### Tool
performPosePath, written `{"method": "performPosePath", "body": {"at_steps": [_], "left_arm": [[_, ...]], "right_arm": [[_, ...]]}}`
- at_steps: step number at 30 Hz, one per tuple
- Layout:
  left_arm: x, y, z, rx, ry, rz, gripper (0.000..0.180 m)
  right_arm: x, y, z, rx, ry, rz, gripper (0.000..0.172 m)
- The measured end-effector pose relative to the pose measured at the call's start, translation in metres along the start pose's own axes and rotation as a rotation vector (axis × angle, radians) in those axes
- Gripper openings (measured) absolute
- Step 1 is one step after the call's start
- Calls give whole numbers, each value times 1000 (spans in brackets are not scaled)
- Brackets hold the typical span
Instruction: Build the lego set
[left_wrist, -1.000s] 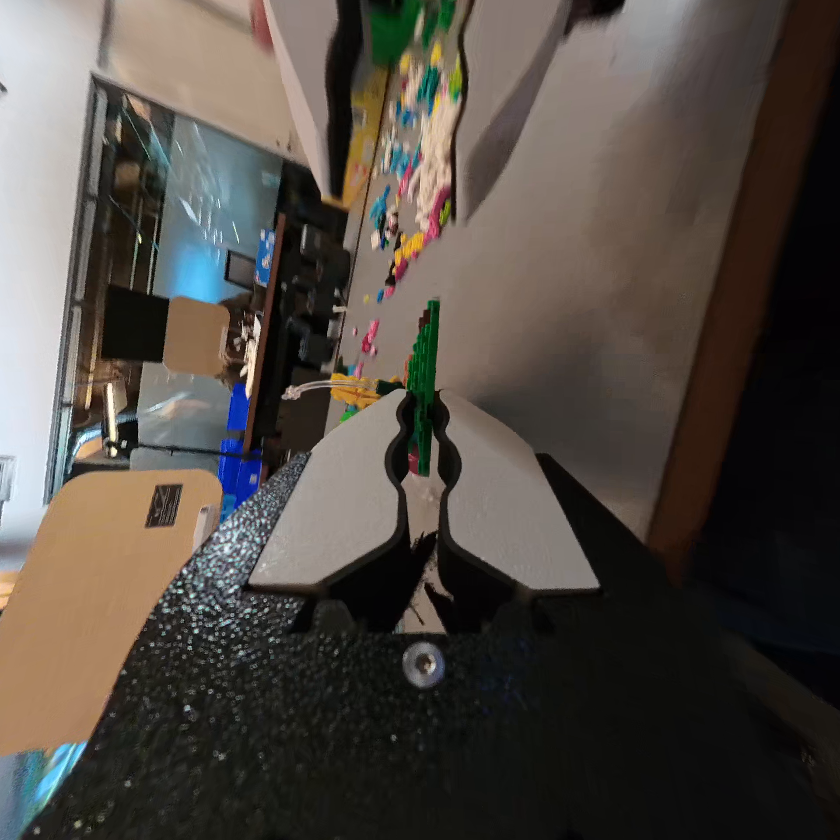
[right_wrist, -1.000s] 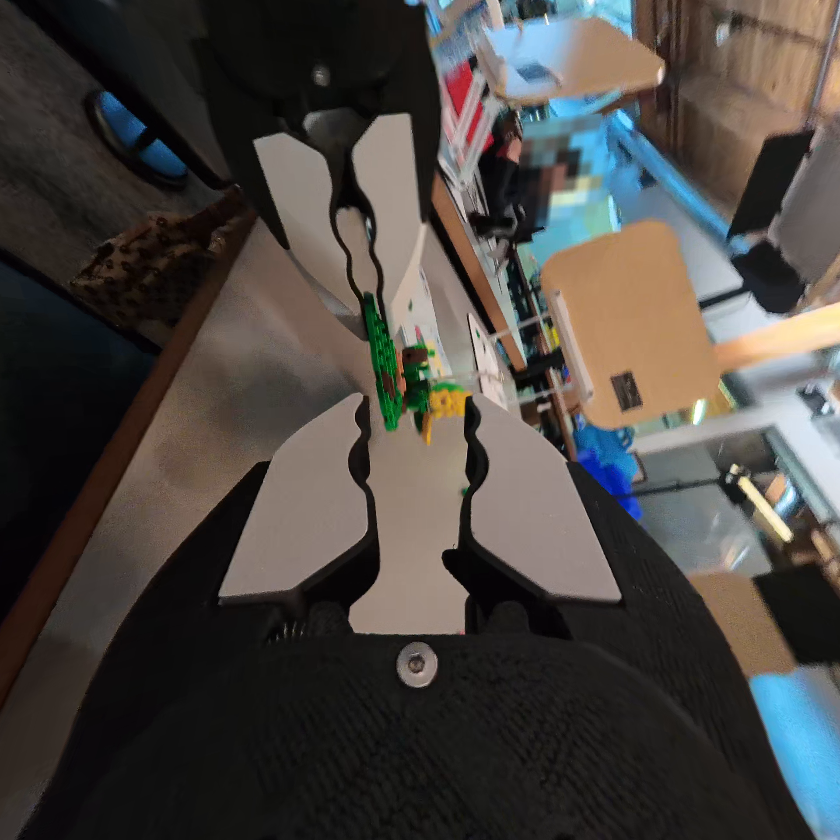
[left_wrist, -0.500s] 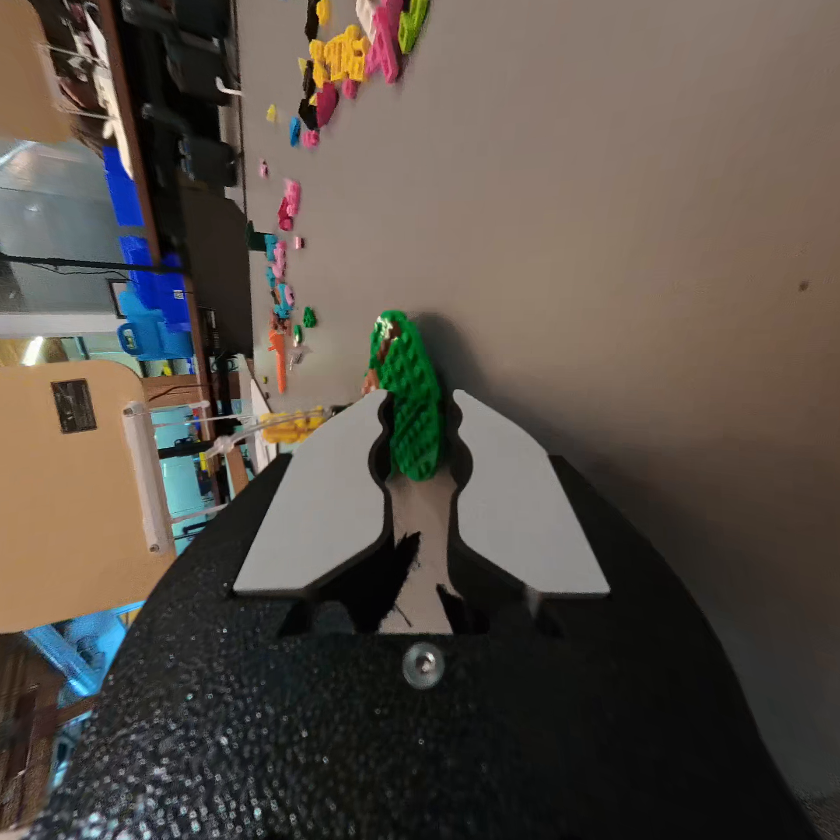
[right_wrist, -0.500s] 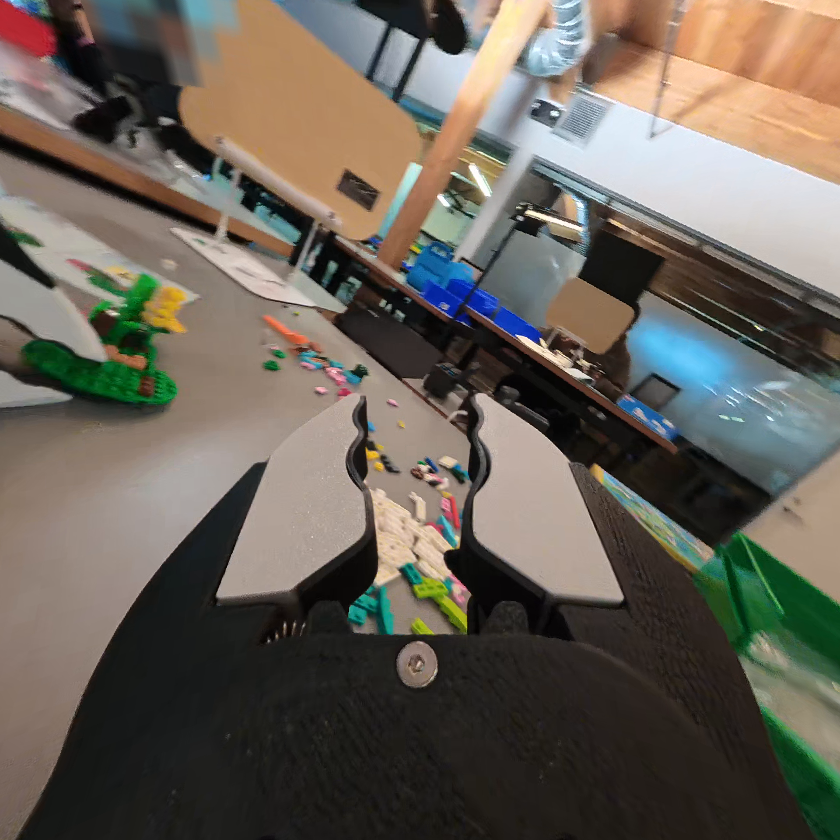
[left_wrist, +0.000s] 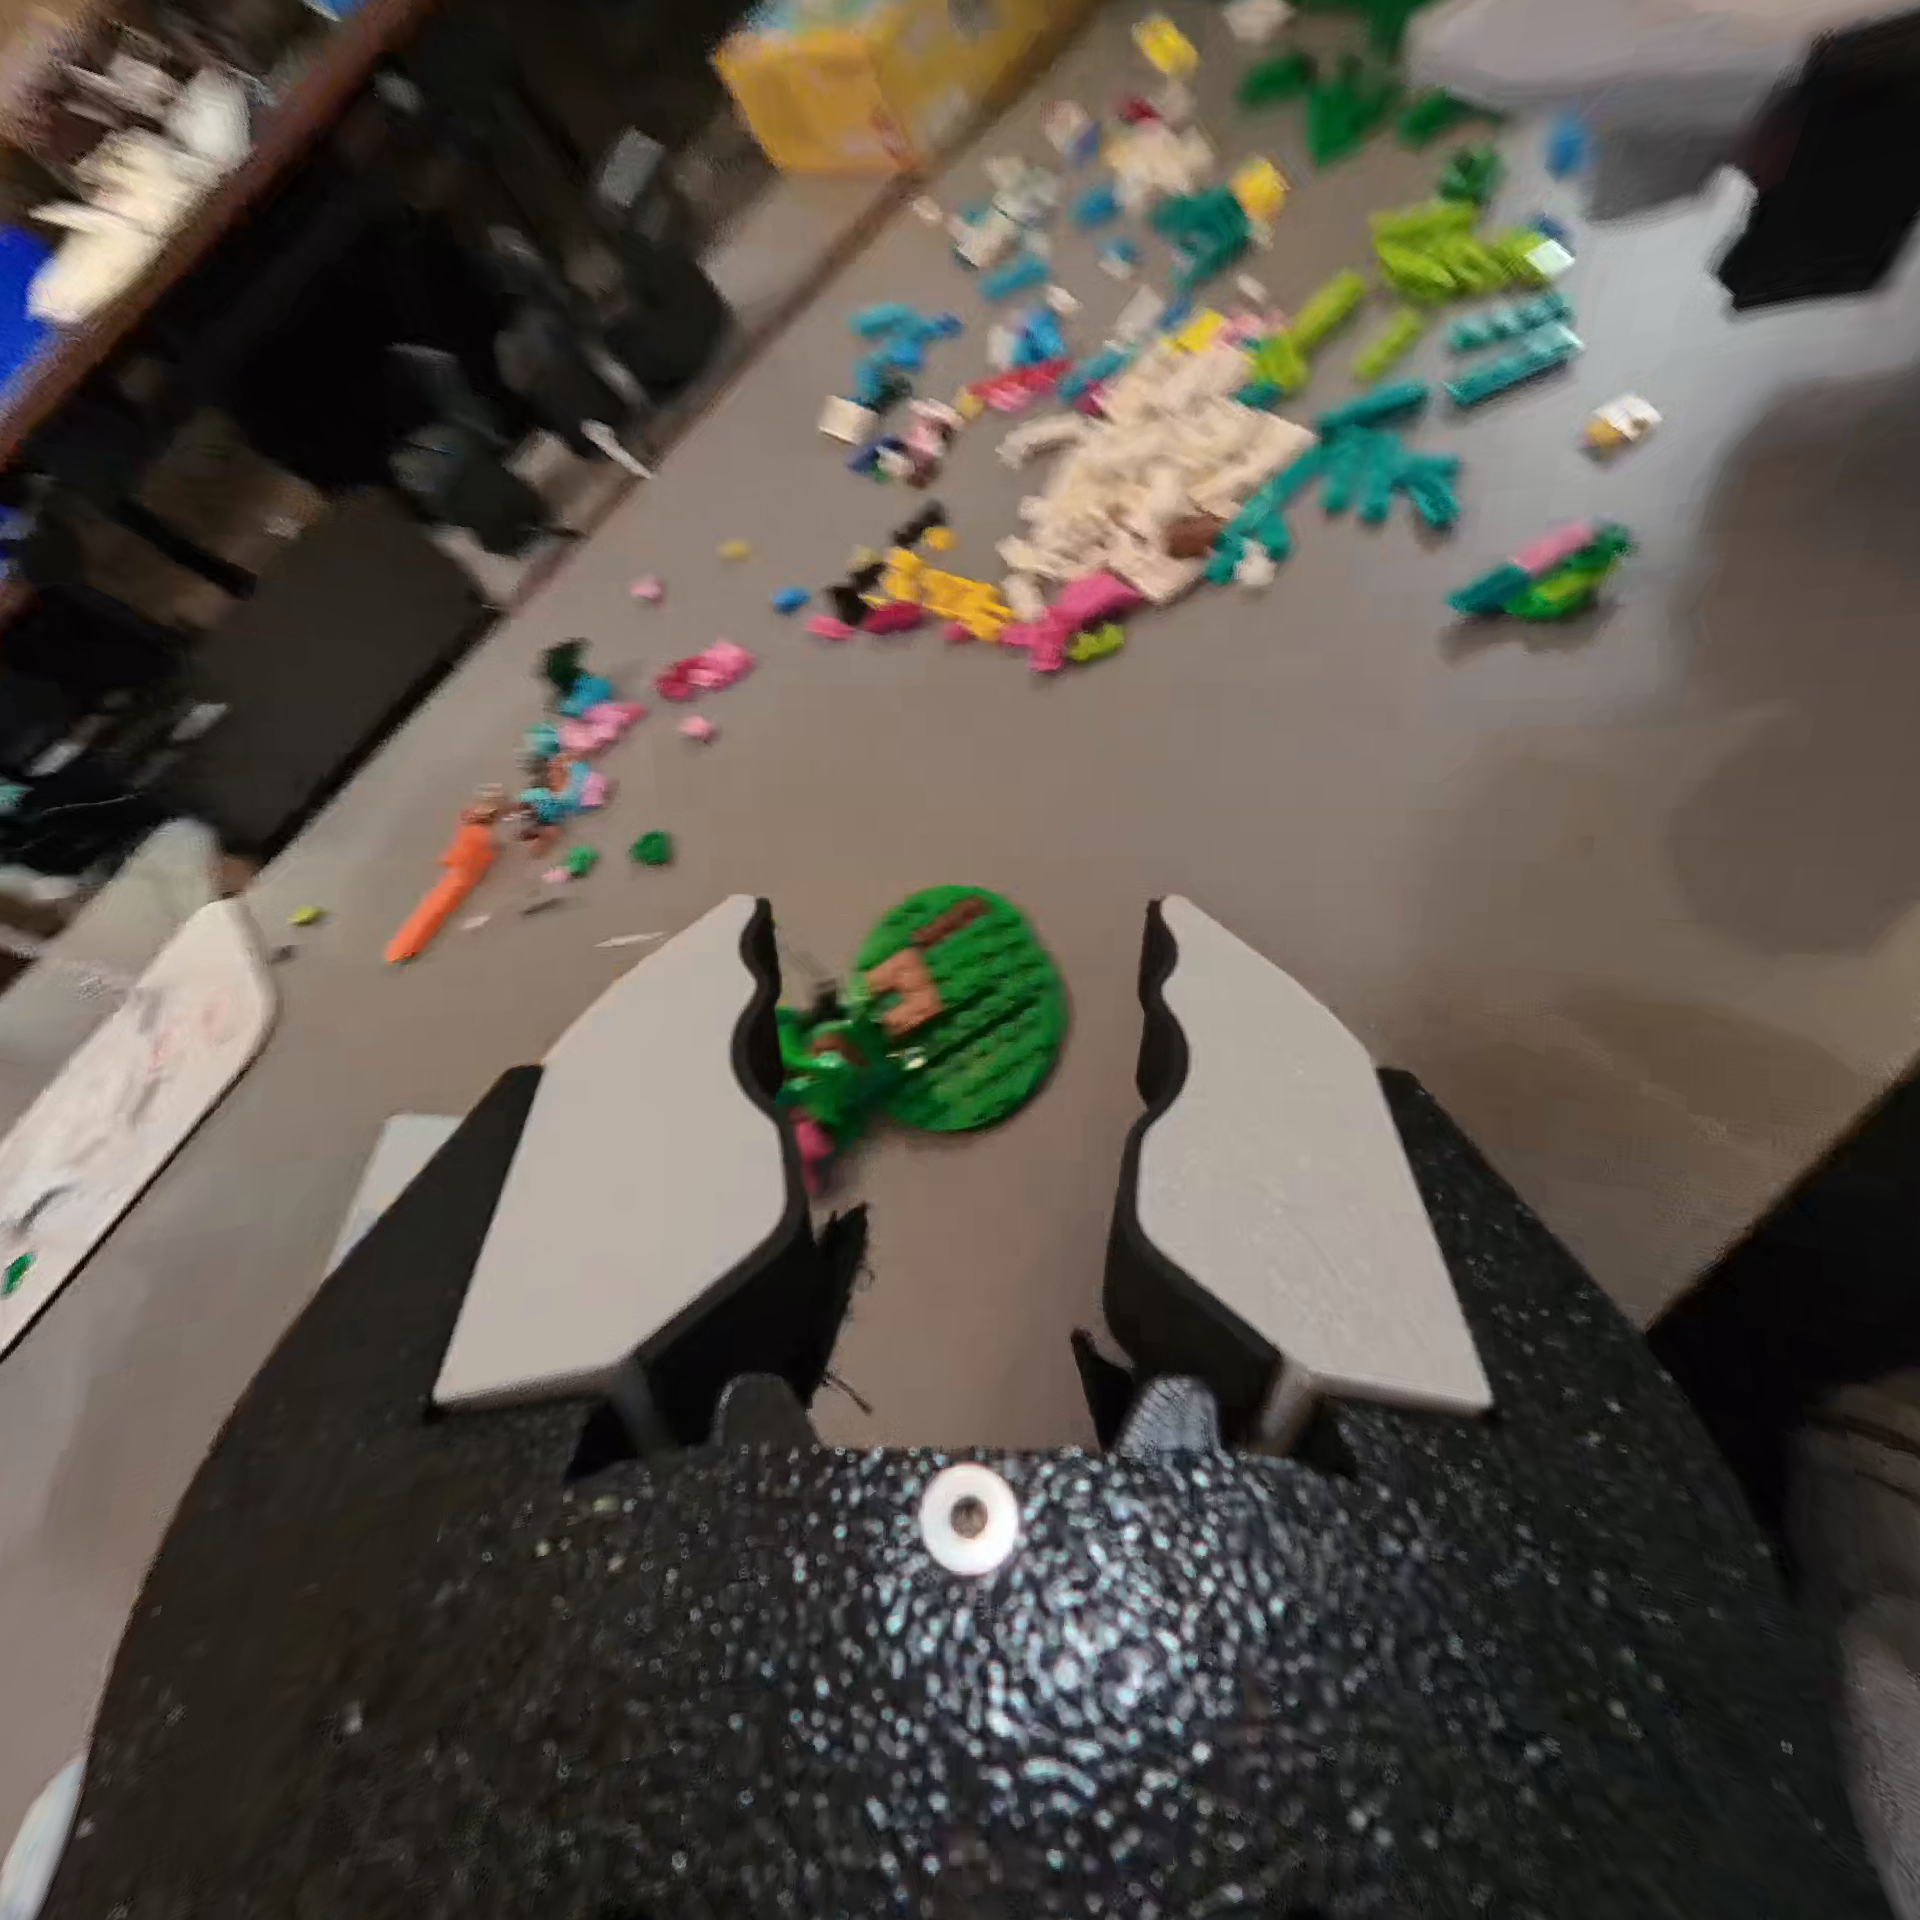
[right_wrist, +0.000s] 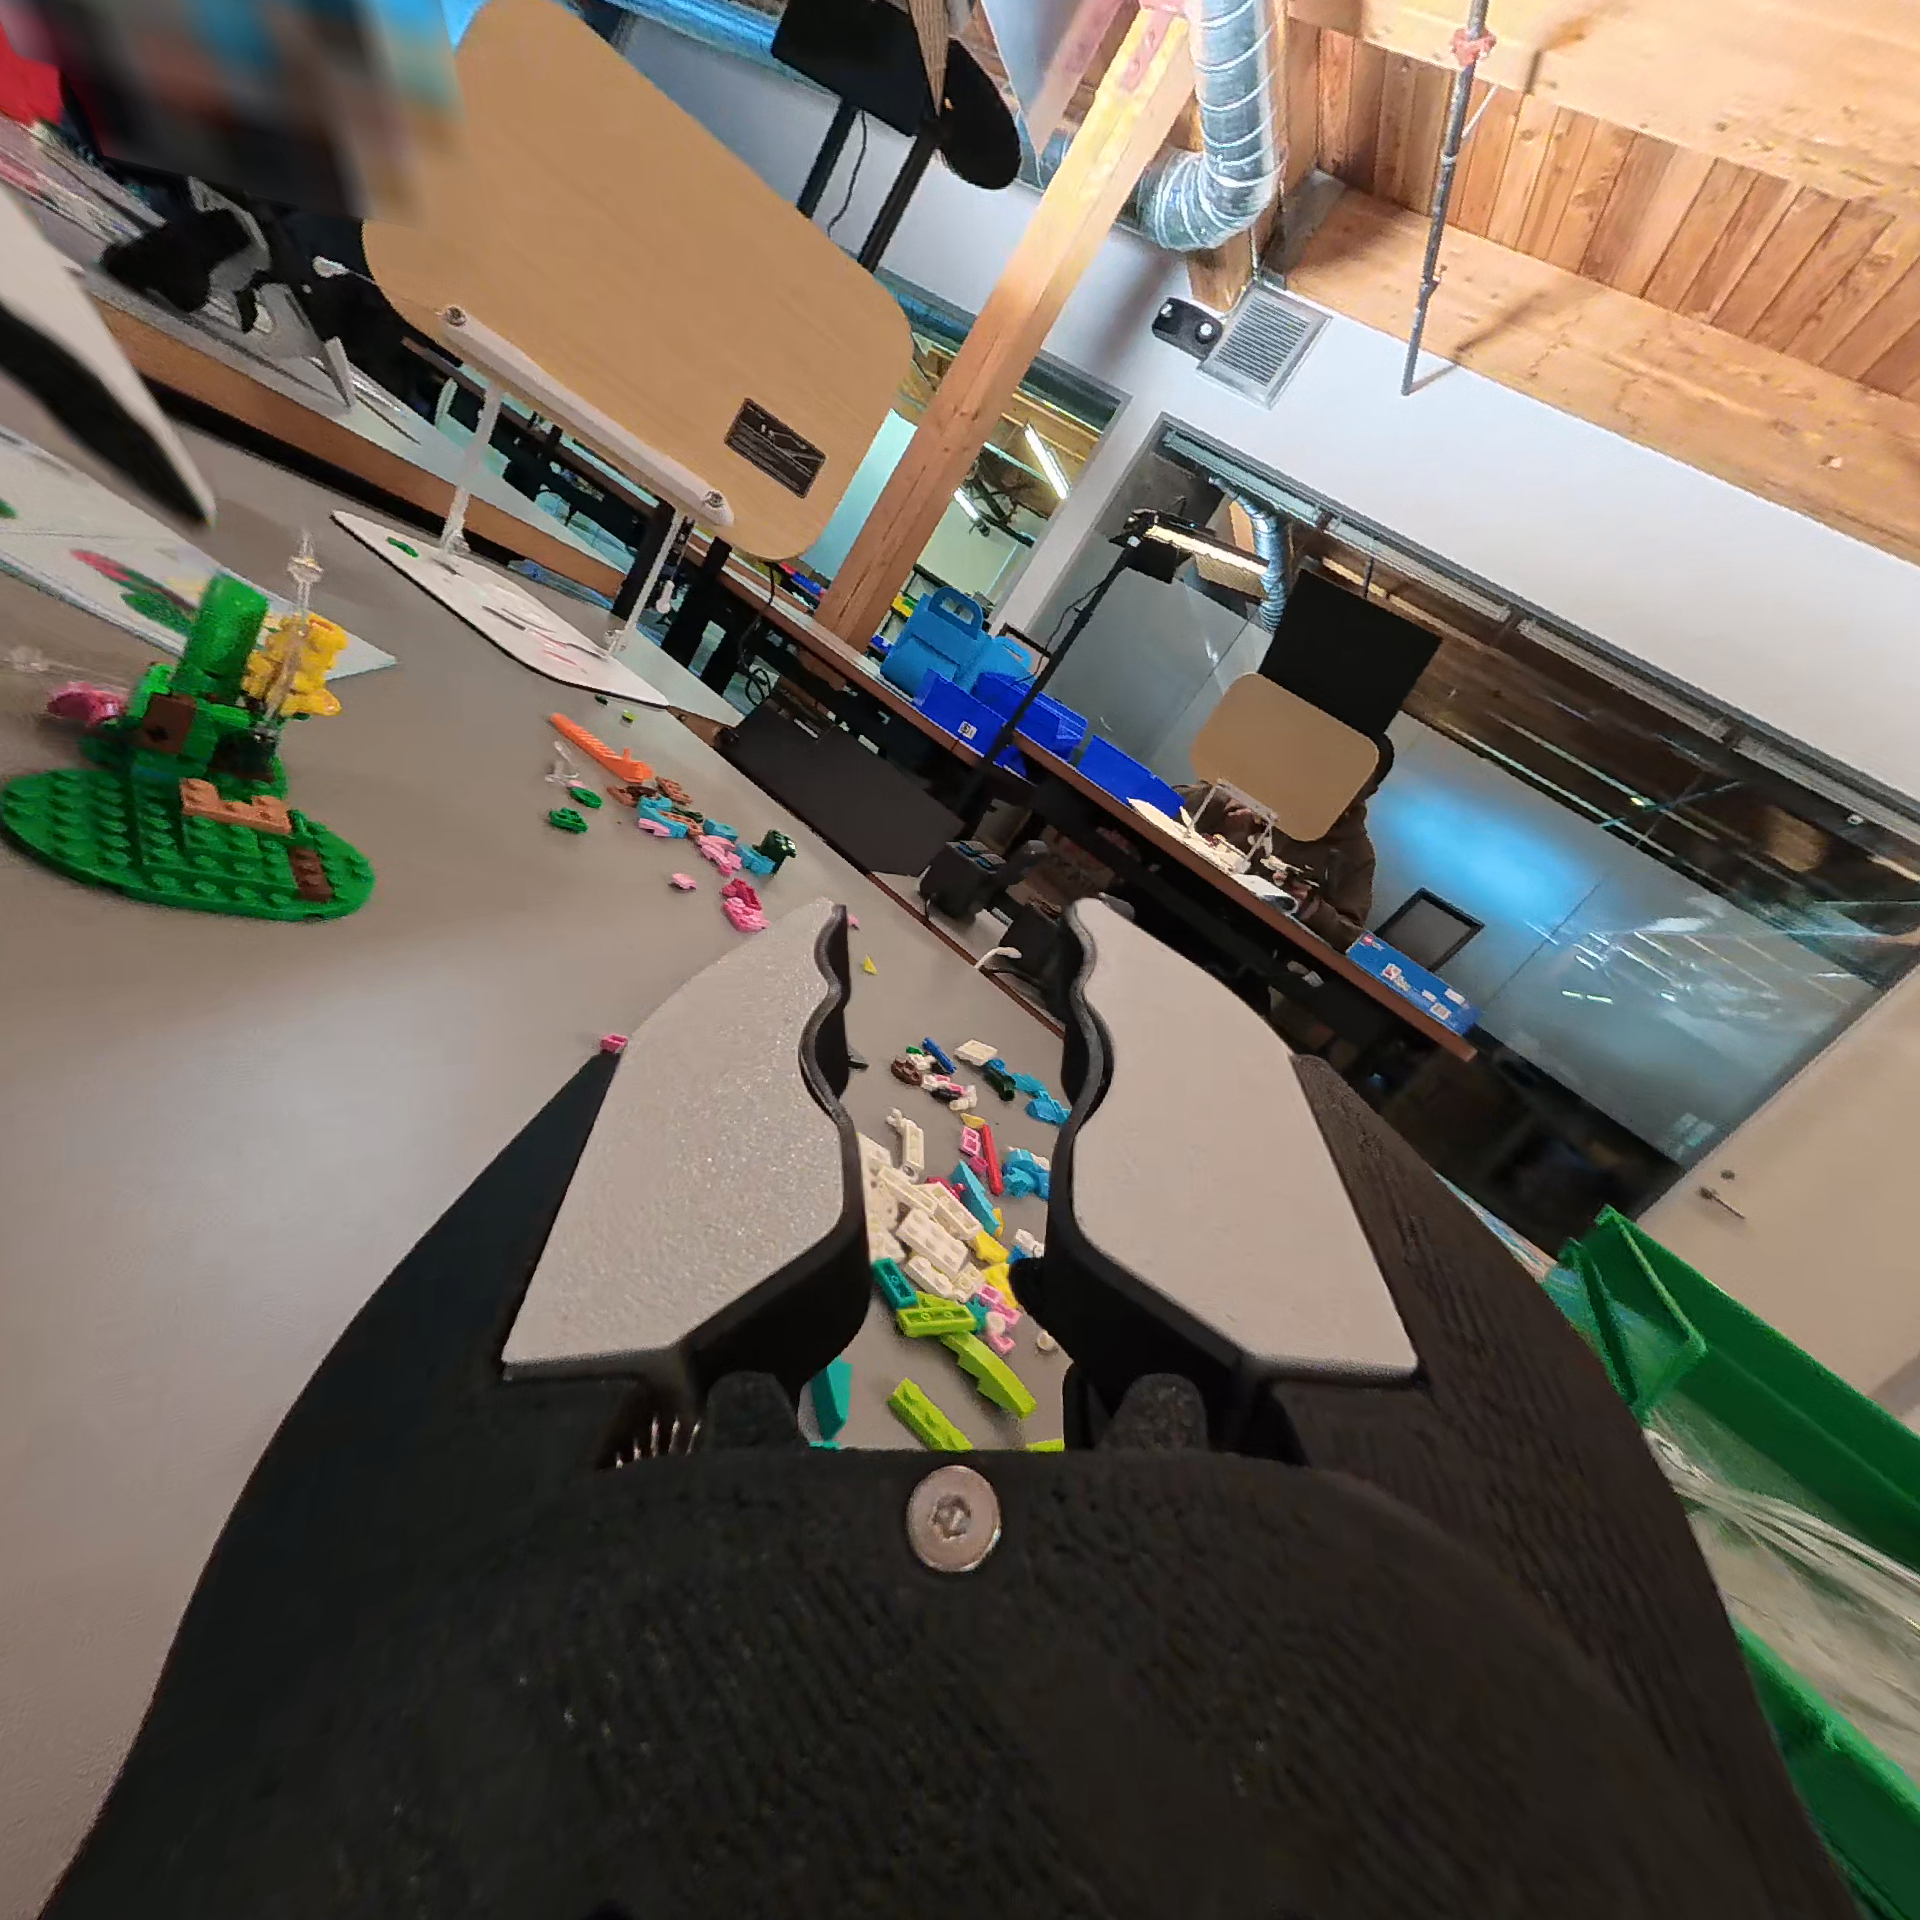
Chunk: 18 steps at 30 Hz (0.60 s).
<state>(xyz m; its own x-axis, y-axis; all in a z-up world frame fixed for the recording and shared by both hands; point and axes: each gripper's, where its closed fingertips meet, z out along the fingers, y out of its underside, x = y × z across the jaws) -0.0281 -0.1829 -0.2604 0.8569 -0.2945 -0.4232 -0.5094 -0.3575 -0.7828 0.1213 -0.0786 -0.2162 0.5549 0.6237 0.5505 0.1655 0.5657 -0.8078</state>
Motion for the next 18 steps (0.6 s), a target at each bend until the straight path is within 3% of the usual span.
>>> {"method": "performPosePath", "body": {"at_steps": [4, 9, 13, 18], "left_arm": [[-71, 21, -37, 107, -243, -132, 65], [-122, 77, -58, 83, -359, -301, 68], [-108, 89, -53, 134, -221, -435, 64], [-48, 65, -35, 135, 71, -497, 71]], "right_arm": [[-5, -1, 1, 3, -11, -15, 35], [-9, 2, 2, -11, -19, -41, 34], [-11, 4, 4, -22, -23, -47, 32], [-11, 7, 6, -40, -18, -46, 31]]}}
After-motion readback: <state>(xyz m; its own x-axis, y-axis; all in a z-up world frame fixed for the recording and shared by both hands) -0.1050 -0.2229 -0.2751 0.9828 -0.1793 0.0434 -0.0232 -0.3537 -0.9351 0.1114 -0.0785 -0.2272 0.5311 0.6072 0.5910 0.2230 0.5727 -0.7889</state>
